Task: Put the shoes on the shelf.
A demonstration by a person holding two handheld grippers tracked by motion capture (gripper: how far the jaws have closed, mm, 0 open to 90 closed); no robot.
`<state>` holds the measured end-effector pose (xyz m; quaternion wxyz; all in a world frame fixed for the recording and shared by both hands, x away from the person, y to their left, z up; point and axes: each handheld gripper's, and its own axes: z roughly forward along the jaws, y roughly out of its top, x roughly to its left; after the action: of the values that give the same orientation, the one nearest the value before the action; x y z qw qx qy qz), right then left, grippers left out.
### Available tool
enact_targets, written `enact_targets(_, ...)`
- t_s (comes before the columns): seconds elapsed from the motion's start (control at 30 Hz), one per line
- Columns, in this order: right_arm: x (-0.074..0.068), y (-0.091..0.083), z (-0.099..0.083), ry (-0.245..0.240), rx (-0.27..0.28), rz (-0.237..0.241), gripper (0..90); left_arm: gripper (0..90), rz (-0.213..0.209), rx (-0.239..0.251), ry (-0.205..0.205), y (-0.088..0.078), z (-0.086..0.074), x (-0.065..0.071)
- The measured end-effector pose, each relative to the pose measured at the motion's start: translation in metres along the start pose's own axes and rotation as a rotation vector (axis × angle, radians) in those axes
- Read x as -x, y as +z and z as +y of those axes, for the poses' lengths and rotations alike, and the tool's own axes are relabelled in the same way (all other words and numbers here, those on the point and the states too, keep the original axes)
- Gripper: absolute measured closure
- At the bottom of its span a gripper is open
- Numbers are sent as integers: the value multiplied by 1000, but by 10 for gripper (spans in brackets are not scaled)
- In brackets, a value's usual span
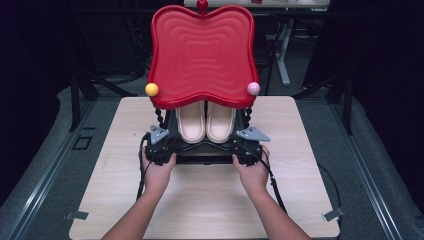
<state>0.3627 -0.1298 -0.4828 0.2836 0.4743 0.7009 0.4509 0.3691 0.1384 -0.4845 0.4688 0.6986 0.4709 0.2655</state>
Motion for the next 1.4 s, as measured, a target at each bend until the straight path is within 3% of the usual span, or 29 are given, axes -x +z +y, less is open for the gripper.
enact_targets(0.3, 3, -4, -3, -28, 14, 2, 877, 841, 4, 5, 5, -7, -3, -5)
enact_targets(0.7, 9, -27, -5, -49, 23, 30, 834, 793, -26, 42, 25, -29, -3, -6)
enact_targets(0.93, 6, -41, -5, -97, 21, 68, 726, 699, -66, 42, 17, -40, -3, -6)
enact_targets(1.23, 16, -63, -5, -98, 39, 80, 600, 581, -59, 35, 22, -57, -7, -15)
enact_targets(1.4, 24, -74, -12, -108, 42, 64, 560, 547, -49, 23, 18, -66, -16, -25)
